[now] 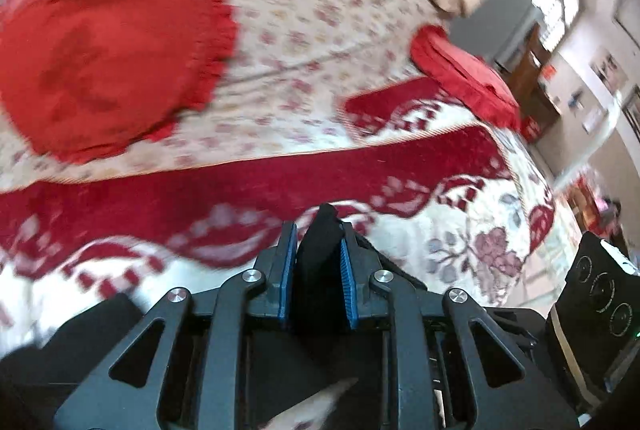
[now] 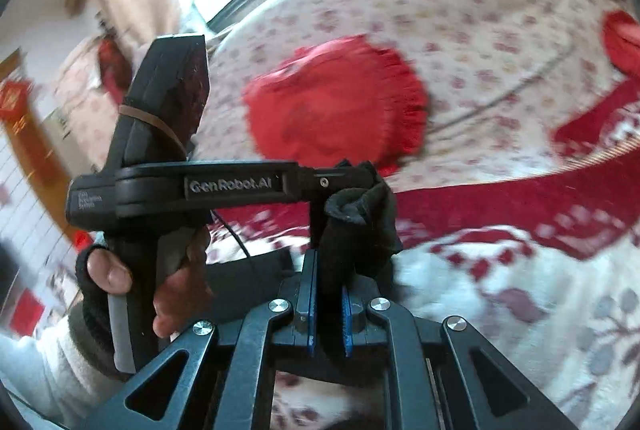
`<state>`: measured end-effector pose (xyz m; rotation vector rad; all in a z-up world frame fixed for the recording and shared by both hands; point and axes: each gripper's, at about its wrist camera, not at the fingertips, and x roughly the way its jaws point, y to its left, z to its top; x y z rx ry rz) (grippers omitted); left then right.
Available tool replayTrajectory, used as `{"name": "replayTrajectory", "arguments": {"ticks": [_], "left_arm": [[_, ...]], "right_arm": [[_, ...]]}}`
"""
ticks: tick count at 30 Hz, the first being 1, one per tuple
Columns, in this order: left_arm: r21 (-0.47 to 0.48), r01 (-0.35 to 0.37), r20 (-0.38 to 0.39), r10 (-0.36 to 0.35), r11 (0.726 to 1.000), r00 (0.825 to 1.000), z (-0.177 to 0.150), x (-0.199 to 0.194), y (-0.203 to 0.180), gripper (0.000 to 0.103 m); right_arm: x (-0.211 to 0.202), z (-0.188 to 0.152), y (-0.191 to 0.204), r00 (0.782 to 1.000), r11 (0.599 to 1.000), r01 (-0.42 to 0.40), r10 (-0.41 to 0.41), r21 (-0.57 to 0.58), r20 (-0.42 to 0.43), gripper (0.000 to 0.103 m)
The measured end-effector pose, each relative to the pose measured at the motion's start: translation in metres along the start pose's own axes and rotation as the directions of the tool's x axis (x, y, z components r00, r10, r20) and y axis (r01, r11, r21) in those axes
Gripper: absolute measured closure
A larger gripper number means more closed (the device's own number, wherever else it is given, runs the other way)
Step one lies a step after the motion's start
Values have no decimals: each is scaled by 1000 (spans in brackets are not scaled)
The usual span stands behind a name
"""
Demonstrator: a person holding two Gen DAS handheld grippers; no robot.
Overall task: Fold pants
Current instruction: 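Fold the held leg over onto the pants with the right gripper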
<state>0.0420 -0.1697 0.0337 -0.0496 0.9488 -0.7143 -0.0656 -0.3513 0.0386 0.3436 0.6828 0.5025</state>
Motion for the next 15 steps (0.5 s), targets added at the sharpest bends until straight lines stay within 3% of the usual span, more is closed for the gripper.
{"name": "replayTrajectory", "arguments": {"ticks": [6, 8, 11, 13, 14, 15], "left_arm": [[-134, -126, -30, 123, 983, 992, -44, -27, 81, 78], [-205, -140, -41, 134, 969, 990, -57, -33, 105, 72], [-278, -147, -38, 142, 949, 989, -75, -43, 127, 72], [-290, -160, -33, 157, 944, 987, -84, -48, 130, 66], [-292, -162, -36, 158, 943, 987, -87, -48, 129, 63], [-293, -161, -39, 156, 942, 987, -90, -48, 129, 63]], "right_arm": [[74, -21, 57, 982, 994, -56, 37, -96, -185, 94], [102, -31, 65, 967, 993, -58, 30, -101, -255, 94], [147, -47, 71, 927, 995, -39, 0, -95, -375, 88], [154, -53, 74, 900, 995, -58, 17, -81, -436, 84], [150, -51, 72, 903, 996, -56, 19, -74, -429, 84], [137, -46, 71, 910, 994, -103, 78, -39, -407, 84]]}}
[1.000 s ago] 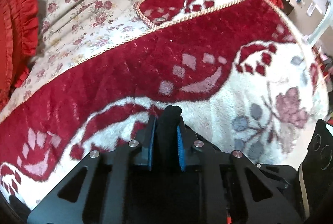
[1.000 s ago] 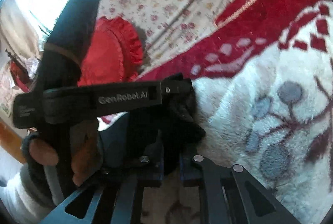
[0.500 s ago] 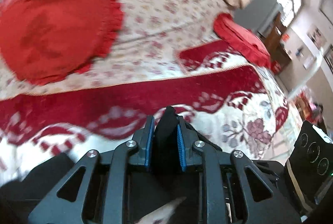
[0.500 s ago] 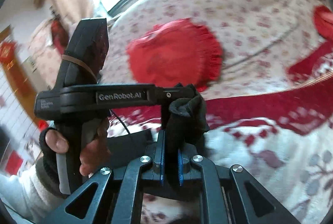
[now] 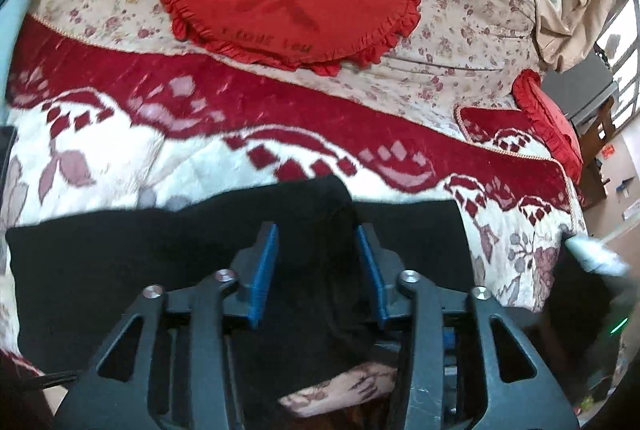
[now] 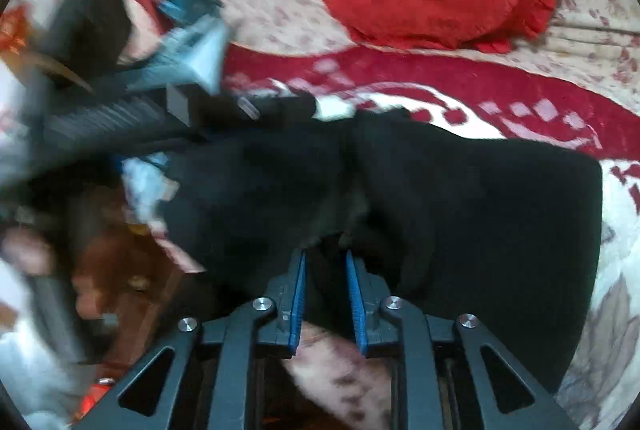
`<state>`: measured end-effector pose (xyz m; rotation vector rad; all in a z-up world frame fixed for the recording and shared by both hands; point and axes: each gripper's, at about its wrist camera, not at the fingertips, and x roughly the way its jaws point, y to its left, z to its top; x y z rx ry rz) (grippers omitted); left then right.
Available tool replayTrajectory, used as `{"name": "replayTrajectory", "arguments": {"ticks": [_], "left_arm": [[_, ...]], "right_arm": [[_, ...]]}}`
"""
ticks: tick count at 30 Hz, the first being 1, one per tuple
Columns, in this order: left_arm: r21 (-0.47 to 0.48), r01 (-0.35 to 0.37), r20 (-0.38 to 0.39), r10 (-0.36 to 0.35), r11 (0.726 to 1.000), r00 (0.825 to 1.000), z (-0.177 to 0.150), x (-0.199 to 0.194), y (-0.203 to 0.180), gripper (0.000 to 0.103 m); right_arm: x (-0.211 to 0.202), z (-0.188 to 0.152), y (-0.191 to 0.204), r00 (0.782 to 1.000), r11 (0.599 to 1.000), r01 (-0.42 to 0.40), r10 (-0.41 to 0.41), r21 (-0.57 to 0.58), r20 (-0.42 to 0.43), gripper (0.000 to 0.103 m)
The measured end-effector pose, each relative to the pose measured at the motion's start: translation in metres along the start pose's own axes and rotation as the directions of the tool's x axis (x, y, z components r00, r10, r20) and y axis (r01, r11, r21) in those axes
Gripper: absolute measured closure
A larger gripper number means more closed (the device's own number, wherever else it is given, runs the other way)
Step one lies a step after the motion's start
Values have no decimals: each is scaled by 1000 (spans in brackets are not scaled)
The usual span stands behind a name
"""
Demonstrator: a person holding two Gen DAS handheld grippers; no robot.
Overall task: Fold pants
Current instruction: 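Fold the held leg over onto the pants with the right gripper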
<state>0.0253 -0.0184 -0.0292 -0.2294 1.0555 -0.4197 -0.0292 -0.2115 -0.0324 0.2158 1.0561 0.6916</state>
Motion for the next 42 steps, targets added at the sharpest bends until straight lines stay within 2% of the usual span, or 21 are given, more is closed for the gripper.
{"name": "replayTrajectory", "arguments": {"ticks": [3, 5, 6, 7, 9, 12, 15, 19, 22, 29, 33, 36, 42], "left_arm": [[-10, 13, -19, -13, 1000, 1000, -10, 4, -2, 62], [-7, 7, -35, -7, 1000, 999, -15, 10, -7, 61], [-2, -1, -39, 1, 1000, 999, -16, 13, -11, 60], [5, -14, -44, 14, 1000, 999, -18, 16, -16, 60], [20, -22, -43, 23, 1000, 999, -20, 18, -23, 60], [37, -41, -29, 42, 998, 999, -21, 21, -32, 59], [53, -111, -37, 113, 992, 993, -24, 31, -34, 57], [21, -136, -85, 137, 990, 987, -32, 47, -23, 57], [7, -125, -72, 125, 992, 990, -36, 41, -19, 57], [-12, -99, -38, 98, 995, 994, -40, 10, -21, 57], [4, -88, 14, 88, 996, 996, -37, -7, -32, 57], [13, -86, 24, 86, 996, 996, -33, -7, -42, 57], [37, -73, 32, 71, 997, 997, -31, 0, -62, 57]], "right_arm": [[-37, 1, -12, 994, 997, -53, 48, 52, 99, 82], [-58, 2, -23, 987, 997, 26, -36, 69, 156, 82], [-63, 5, -29, 982, 993, 91, -101, 70, 161, 82], [-64, 7, -35, 973, 983, 167, -176, 71, 150, 82], [-61, 10, -48, 958, 964, 250, -259, 88, 126, 82], [-48, 20, -64, 951, 954, 284, -293, 98, 96, 82], [-24, 28, -69, 939, 938, 337, -342, 78, 48, 82], [-7, 28, -70, 953, 951, 303, -302, 57, -19, 82], [-11, 30, -71, 959, 955, 285, -285, 81, -16, 82], [-43, 6, -53, 955, 953, 294, -296, 80, 12, 82], [-48, -16, -49, 952, 950, 307, -305, 64, -40, 82], [-42, -26, -51, 949, 949, 308, -303, 61, -81, 82], [-42, -34, -47, 948, 949, 310, -304, 55, -91, 81]]}}
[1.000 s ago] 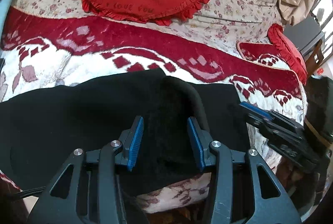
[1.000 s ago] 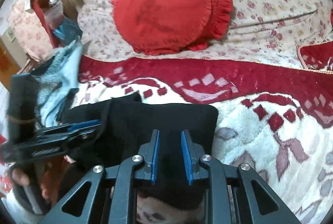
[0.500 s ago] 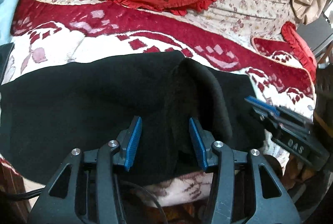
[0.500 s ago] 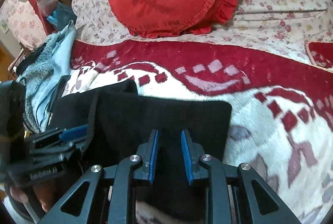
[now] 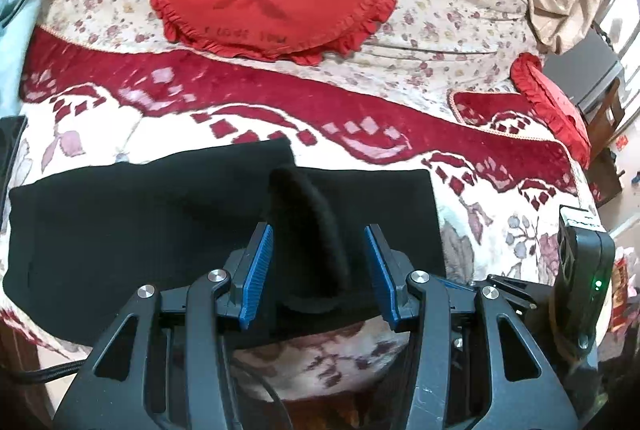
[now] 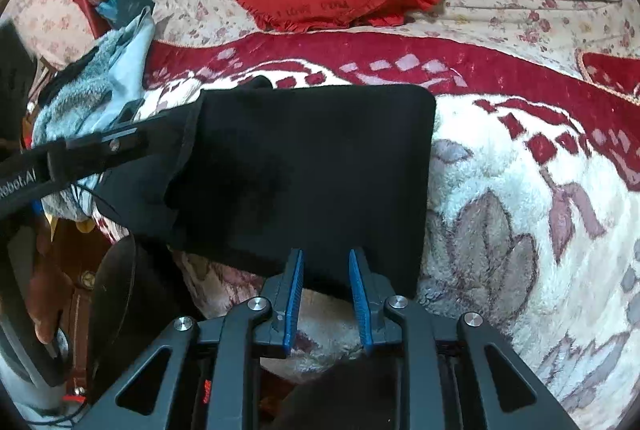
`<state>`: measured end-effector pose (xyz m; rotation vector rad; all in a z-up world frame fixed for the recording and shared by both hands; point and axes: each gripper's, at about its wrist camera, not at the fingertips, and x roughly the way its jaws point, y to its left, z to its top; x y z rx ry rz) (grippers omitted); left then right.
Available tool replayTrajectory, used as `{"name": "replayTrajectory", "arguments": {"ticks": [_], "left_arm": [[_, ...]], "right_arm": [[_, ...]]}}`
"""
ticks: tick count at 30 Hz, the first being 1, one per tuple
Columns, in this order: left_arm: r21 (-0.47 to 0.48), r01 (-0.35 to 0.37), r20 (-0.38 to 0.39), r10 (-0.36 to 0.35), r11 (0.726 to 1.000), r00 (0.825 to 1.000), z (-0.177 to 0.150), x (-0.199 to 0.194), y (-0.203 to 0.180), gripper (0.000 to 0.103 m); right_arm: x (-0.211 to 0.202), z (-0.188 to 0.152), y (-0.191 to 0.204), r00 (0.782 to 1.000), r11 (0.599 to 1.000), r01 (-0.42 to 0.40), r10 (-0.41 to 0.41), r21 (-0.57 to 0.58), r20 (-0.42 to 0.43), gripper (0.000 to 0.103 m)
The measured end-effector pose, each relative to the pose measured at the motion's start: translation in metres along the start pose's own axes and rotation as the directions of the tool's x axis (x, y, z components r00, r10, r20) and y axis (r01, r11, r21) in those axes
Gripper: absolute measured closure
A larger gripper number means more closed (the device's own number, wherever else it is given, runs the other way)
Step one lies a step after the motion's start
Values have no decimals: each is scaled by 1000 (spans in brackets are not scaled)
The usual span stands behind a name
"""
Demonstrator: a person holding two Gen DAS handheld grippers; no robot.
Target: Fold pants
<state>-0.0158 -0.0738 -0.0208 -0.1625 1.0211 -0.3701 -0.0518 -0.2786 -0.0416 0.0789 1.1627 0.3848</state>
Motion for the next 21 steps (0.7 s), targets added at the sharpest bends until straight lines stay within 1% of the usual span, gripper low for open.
{"name": "replayTrajectory", "arguments": {"ticks": [4, 7, 11, 13, 15, 19, 21], "left_arm": [[18, -45, -15, 45, 999, 999, -1, 14, -3, 57], [-3, -85, -50, 85, 996, 995, -7, 28, 7, 57], [-38, -114, -76, 111, 993, 991, -14, 36, 21, 57], [-49, -121, -80, 117, 991, 990, -17, 37, 26, 57], [-59, -112, -78, 107, 992, 991, -19, 37, 30, 57], [-52, -109, -72, 105, 993, 992, -21, 38, 32, 57], [-52, -104, -69, 101, 993, 993, -21, 38, 33, 57]], "right_arm": [[-11, 6, 3, 1000, 1000, -2, 2, 14, 26, 81], [-20, 14, 9, 998, 1000, -11, 11, 7, 63, 81], [-18, 28, 11, 996, 1000, -13, 11, 15, 88, 81], [-11, 35, 12, 996, 1000, -12, 10, 21, 86, 81], [-2, 41, 12, 997, 1000, -6, 4, 27, 78, 81], [21, 48, 13, 999, 1000, 3, -4, 28, 36, 81], [29, 50, 14, 1000, 1000, 7, -7, 22, 28, 80]]}}
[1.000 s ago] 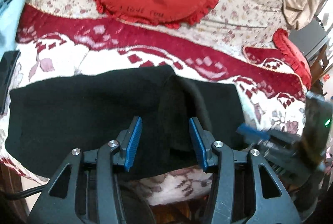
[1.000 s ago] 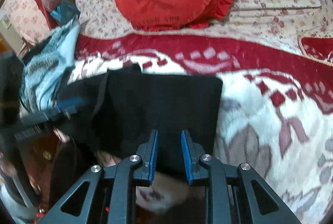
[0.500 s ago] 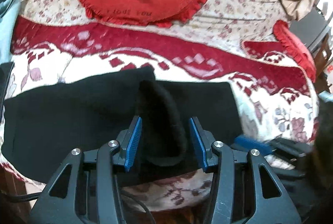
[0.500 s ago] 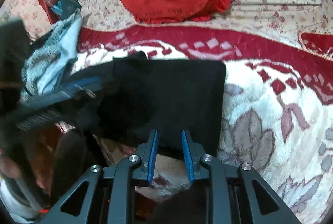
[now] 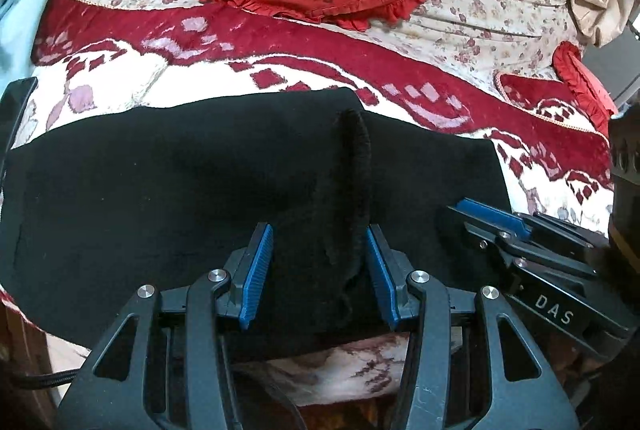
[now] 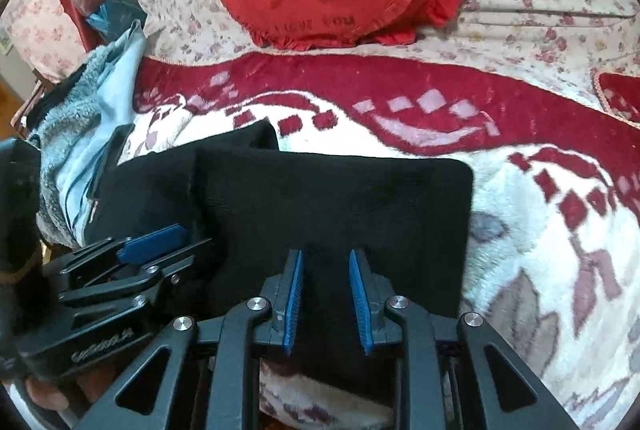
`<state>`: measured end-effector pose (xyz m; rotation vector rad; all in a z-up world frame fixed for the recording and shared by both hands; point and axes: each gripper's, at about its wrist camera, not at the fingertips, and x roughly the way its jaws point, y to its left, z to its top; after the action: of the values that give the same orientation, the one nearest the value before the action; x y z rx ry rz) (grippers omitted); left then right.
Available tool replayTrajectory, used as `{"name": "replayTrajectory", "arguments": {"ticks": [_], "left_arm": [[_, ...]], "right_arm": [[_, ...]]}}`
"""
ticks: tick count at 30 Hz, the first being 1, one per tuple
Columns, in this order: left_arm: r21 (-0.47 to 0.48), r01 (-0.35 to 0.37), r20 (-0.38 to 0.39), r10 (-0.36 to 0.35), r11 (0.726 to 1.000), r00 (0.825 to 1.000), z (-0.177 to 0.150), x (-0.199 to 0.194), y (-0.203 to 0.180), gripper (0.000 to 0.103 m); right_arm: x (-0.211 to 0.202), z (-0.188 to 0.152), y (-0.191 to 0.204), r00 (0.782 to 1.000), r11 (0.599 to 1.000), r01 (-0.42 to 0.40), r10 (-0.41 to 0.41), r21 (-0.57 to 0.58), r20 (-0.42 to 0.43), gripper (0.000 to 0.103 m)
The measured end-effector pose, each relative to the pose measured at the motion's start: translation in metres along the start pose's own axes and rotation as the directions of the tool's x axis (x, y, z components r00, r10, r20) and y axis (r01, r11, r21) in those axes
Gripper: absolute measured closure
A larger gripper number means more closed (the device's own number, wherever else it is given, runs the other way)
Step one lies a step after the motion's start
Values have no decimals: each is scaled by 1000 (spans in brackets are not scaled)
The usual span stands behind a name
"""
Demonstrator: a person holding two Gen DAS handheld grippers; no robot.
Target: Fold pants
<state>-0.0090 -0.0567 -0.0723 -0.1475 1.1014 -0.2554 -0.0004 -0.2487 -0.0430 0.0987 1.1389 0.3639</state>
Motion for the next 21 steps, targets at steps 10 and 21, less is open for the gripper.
{"name": "replayTrajectory", "arguments": {"ticks": [10, 21], "left_arm": [[-27, -11, 14, 11, 1000, 1000, -8, -21, 13, 57], [-93, -34, 35, 38, 995, 999, -19, -45, 42, 57]], "right_arm": [[-19, 0, 17, 1000, 999, -18, 19, -38, 23, 80], [6, -3, 58, 998, 993, -58, 56, -107, -22, 80]]}}
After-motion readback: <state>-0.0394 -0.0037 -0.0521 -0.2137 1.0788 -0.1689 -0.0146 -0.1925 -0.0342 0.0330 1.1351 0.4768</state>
